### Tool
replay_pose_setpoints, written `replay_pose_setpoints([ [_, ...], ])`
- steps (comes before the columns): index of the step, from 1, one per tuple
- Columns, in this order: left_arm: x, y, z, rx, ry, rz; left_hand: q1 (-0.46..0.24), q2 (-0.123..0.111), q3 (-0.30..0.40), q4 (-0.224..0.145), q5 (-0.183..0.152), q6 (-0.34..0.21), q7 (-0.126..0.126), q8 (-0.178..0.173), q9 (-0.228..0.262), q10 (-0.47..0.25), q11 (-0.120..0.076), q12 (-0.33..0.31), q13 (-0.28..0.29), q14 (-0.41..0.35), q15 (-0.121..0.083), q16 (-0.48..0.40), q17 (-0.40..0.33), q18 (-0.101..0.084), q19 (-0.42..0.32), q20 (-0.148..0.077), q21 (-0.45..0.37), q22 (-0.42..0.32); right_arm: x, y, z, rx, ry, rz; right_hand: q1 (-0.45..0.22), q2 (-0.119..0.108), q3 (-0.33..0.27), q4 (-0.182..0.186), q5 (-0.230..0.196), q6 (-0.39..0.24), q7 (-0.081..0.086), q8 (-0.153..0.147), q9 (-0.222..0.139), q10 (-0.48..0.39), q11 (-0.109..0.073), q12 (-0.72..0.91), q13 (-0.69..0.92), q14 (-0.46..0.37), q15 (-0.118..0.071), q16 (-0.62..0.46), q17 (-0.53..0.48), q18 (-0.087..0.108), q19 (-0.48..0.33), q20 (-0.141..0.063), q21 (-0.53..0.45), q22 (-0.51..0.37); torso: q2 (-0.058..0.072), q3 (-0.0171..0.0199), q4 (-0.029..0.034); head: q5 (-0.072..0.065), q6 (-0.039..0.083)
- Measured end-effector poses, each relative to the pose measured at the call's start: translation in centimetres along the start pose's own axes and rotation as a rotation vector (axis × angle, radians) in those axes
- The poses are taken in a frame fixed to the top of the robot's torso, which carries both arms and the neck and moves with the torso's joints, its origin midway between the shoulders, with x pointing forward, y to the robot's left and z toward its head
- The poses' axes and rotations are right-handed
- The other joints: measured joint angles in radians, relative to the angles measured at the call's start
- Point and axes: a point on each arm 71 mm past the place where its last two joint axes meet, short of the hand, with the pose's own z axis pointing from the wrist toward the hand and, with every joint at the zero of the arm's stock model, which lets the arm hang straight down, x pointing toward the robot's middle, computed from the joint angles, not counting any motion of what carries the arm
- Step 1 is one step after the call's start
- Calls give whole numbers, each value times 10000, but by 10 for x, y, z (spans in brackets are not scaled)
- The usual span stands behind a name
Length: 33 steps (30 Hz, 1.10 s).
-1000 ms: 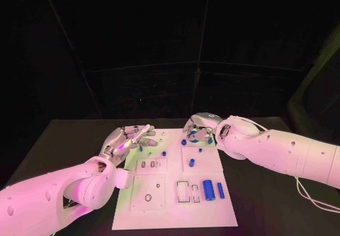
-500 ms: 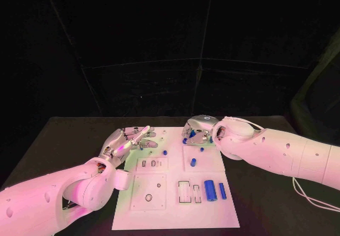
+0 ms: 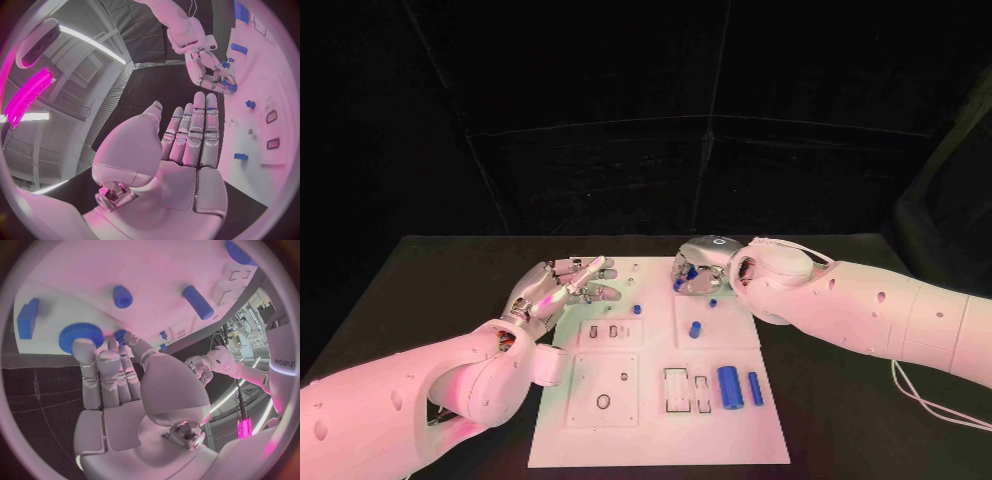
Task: Assemble the parts on the task board
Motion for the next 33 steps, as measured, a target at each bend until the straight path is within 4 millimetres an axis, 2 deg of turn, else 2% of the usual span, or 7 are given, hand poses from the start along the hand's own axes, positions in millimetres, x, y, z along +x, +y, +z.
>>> replay_pose_setpoints([
  [8, -1, -1, 0, -16, 11, 5, 0, 0, 0, 0, 0, 0, 0, 0, 1, -37, 37, -39, 1, 0, 0, 0, 9, -1, 0, 0, 0, 1, 0, 0, 2, 24, 77, -27, 35, 35, 364, 49, -75, 228, -72, -1, 13, 231, -52, 0, 12, 0, 0, 406, 392, 0, 107, -38, 388, 491, 51, 12, 0, 12, -13],
  [10, -1, -1, 0, -23, 11, 7, 0, 0, 0, 0, 0, 0, 0, -7, 1, -35, 35, -39, 1, 0, 0, 0, 10, -1, 0, 0, 0, -1, -1, 0, 2, 21, 71, -32, 35, 35, 464, 41, -142, 270, -52, -1, 11, 289, -40, 0, 10, 0, 0, 431, 428, -157, 107, -38, 418, 552, 61, 12, -1, 13, -19],
  [20, -2, -1, 1, -48, 25, 8, 0, 0, 27, -27, 0, -22, 22, -39, 1, -72, 72, -39, 2, 0, 0, 0, 42, -2, -1, 1, 0, -8, -2, 4, 2, -100, -215, -8, 35, 34, 787, 180, -327, 448, -89, -3, 6, 498, -105, -1, 11, 0, -1, 726, 665, -155, 198, -57, 742, 930, 115, 12, -7, 13, 0],
  [27, -3, -1, 1, -67, 15, 8, 0, 0, 27, -27, 0, -37, 37, -77, 2, -105, 36, -79, 2, 0, 0, 0, 54, -2, 0, 1, 0, -18, -11, 9, 0, -274, -1281, 175, 114, -46, 962, 187, -330, 502, -142, -4, 20, 588, -123, -4, 29, -1, 0, 847, 784, -155, 220, -31, 844, 1104, 132, 12, -7, 12, 51],
  [33, -3, -1, 1, -86, 14, -5, 0, 0, 27, -27, 0, -37, 36, -77, 2, -106, 35, -79, 2, 0, 0, -37, 54, -2, -1, 1, 0, -17, -17, 14, 7, -269, -2056, 375, 114, -46, 1031, 232, -330, 502, -142, -5, 19, 587, -123, -4, 28, -1, 0, 860, 808, -154, 233, -18, 889, 1124, 163, 5, 13, 12, 80],
])
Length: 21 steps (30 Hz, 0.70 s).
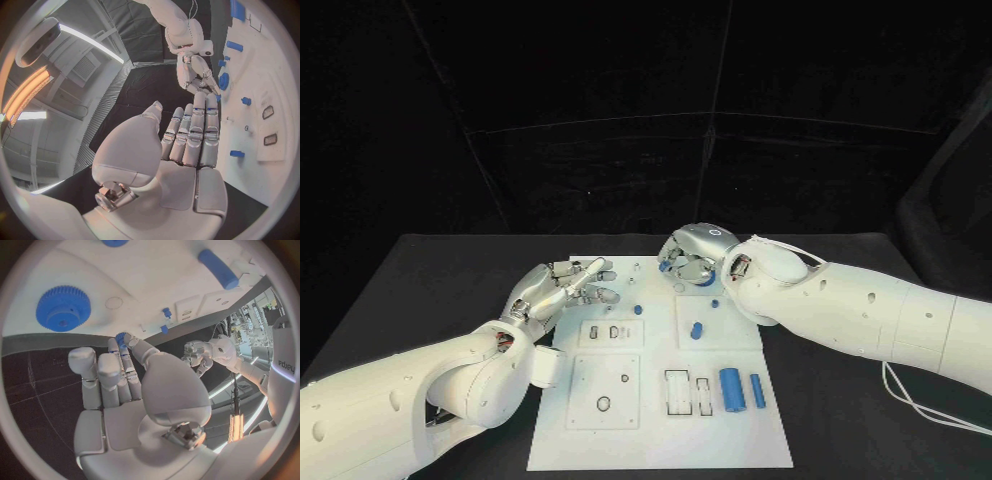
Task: Assemble the parts on the task board
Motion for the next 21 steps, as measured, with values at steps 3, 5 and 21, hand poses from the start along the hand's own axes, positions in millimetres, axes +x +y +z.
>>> replay_pose_setpoints([
  [3, 0, 0, 0, -6, 0, -4, 0, 0, 0, 0, 0, 0, 0, 0, 0, 0, 0, 0, 1, 0, 0, 0, 0, -1, 0, 0, 0, 0, 0, 3, 5, 16, -194, 72, 0, 0, 29, 0, -15, 0, 0, 0, -1, 0, 0, 0, -1, 0, 0, 33, 0, 0, 0, 0, 0, 2, 12, 0, 12, 4, 0],
  [5, 0, 0, 0, -5, 3, -4, 0, 0, 0, 0, 0, 0, 0, 0, 0, 0, 0, 0, 1, -24, 24, 0, 7, -1, 0, 0, 0, 1, 0, 4, 8, 40, -301, 113, -42, -42, 58, 28, 25, 0, 0, 0, -1, -1, 0, 0, -1, 0, 0, 47, 0, 1, 0, 0, 0, 14, 21, -3, 17, 23, 0],
  [21, 0, -2, 1, -2, 51, -23, 48, 48, 27, -27, 0, 0, 0, 0, 1, -35, 36, 0, 2, -35, 34, -51, 25, -3, -35, 34, -41, -20, 7, 15, 32, 174, -319, 305, -82, -81, 140, 109, 31, -5, -3, -27, -9, -2, 1, 1, -4, 0, 0, 96, 35, 2, -1, 1, 51, 33, 141, -44, 100, 22, 80],
])
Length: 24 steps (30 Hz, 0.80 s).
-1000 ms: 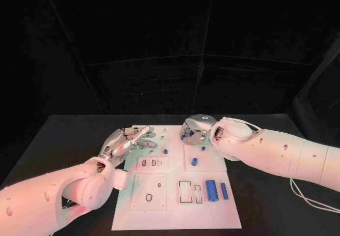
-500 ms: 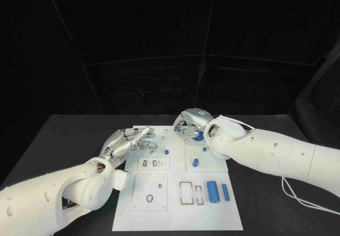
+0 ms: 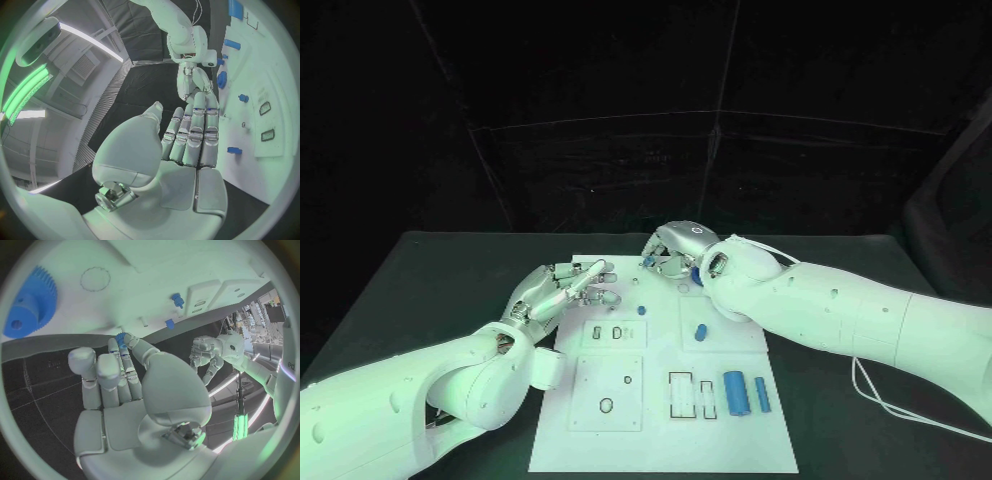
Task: Assemble the parts on the task board
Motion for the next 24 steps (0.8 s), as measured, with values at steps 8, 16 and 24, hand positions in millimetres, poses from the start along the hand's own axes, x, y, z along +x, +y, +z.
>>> replay_pose_setpoints([
  [8, -1, 0, 0, -4, -18, 16, 0, 0, 0, 0, 0, 0, 0, 0, 0, 0, 0, 0, 0, -36, 35, 0, -1, -1, 0, 0, 0, 1, 4, 6, 6, -20, 149, 65, 0, 0, 27, 27, 0, -1, -1, 0, -1, 0, 0, 0, 0, 0, 0, 0, 20, -1, 0, 0, 0, 25, 9, 10, -1, 24, -40],
  [16, -1, 0, 1, -6, -12, 14, 0, 0, 0, 0, 0, 0, 0, 0, 0, 0, 0, 0, 0, -36, 36, 0, -2, 0, 0, 0, 0, 1, 4, 9, 11, 22, 187, 94, -51, -50, 94, 45, 0, -5, -1, -4, -9, -37, 37, 1, -3, 0, 0, 56, 47, 0, 0, 0, 55, 38, 25, 12, -16, 55, -51],
  [24, -1, 0, 1, -17, 1, 7, 0, 0, 0, 0, 0, 0, 0, 0, 1, 1, 0, 0, 1, -36, 36, 0, -2, 0, 0, 0, 0, 2, 6, 9, 13, 159, 296, 84, -137, -149, 218, 168, -58, -137, 123, -2, -15, -237, 123, 3, -12, 0, 0, 56, 24, 0, -40, 40, 57, -10, 38, 13, -22, 63, -37],
])
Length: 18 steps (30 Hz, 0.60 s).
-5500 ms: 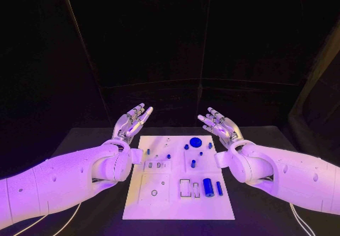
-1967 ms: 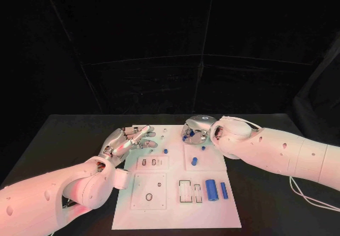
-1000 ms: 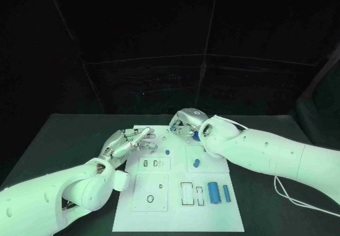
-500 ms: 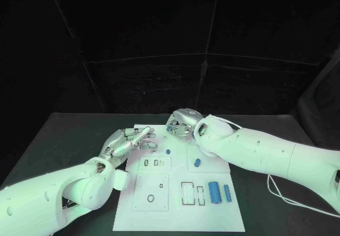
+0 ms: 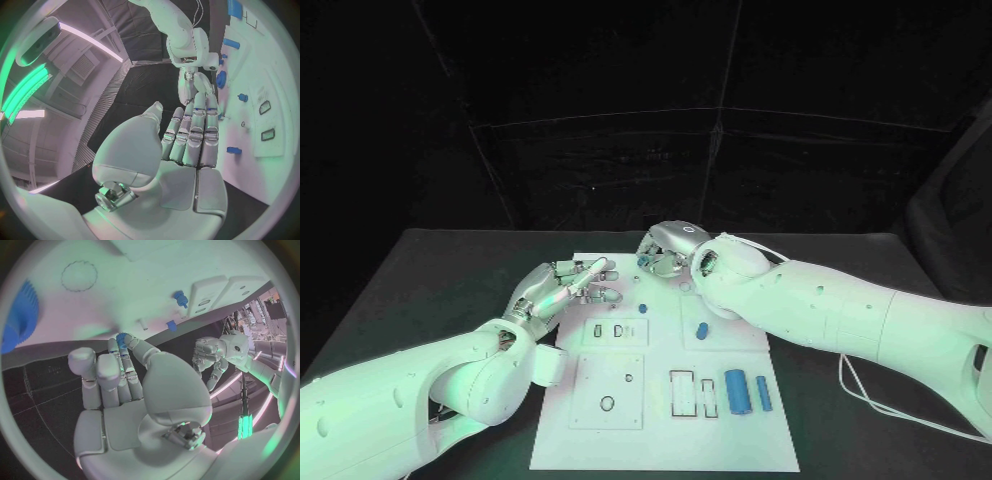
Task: Assemble the parts on the task board
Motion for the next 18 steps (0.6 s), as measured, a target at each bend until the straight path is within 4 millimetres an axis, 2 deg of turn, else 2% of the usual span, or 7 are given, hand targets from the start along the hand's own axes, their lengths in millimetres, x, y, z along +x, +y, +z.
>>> replay_pose_setpoints([
  [3, 0, 0, 0, -6, 7, -4, 0, 0, 0, 0, 0, 0, 0, 0, 0, 0, 0, 0, 0, 0, 0, 0, 0, 0, 0, 0, 0, -2, 1, 0, 1, 56, 39, -4, -31, -97, 69, 69, 0, -135, 74, 2, -13, -257, 39, -39, -17, -6, 5, -18, -174, 2, -176, 45, -80, -216, 5, 0, 0, 2, 8],
  [7, -1, 0, 0, -14, 3, -1, 0, 0, 0, 0, 0, 0, 0, 0, 0, 0, 0, 0, 0, 0, 0, 0, 12, 0, 0, 0, 0, -14, 2, 0, 2, 140, 114, -13, -100, -353, 152, 152, -49, -370, 151, 3, -17, -585, 135, -39, -16, -148, 148, -232, -516, 1, -519, 118, -312, -622, 12, 0, 0, 19, 22],
  [11, -1, 0, 0, -22, -6, -4, 0, 0, 0, 0, 0, 0, 0, 0, 0, 0, 0, 0, 0, -35, 35, -37, 12, -1, -31, 31, 0, -24, 2, 1, 2, 166, 163, -11, -178, -615, 7, 322, -49, -1006, 354, 3, -38, -1287, 347, -39, -16, -583, 328, -771, -1358, 9, -1273, 287, -899, -1650, 17, 0, 0, 22, 24],
  [13, -2, 0, 0, -29, -13, -13, 0, 0, 0, 0, 0, 0, 0, 0, 0, 0, 0, 0, 0, -38, 33, -37, 21, -1, -31, 31, 0, -25, 2, 1, 2, 170, 161, -8, -126, -717, -155, 444, -49, -1562, 411, -10, -49, -1598, 411, -38, -16, -790, 386, -1010, -1744, 165, -1608, 365, -1182, -2116, 19, -1, -6, 22, 17],
  [15, -2, 0, 0, -36, -15, -30, 0, 0, 0, 0, 0, 0, 0, -39, 0, 0, 0, 0, 0, -74, -3, -37, 21, -1, -31, 31, 0, -25, 2, 1, 2, 162, 131, -1, -55, -785, -365, 523, -86, -2137, 403, -38, -59, -1831, 457, -37, -16, -915, 447, -1124, -1972, 164, -1791, 423, -1359, -2390, 21, 0, -8, 23, 16],
  [18, -2, 0, 0, -49, -23, -51, 0, 0, 0, 0, 0, 0, 0, -39, 0, 0, 0, 0, 0, -74, -3, -37, 20, 0, -32, 31, 0, -25, -1, -2, -3, 153, 34, 7, -55, -785, -463, 619, -86, -2268, 332, -38, -59, -1876, 482, 96, -9, -915, 446, -1132, -2002, 163, -1806, 438, -1377, -2430, 22, 6, -15, 38, 24],
])
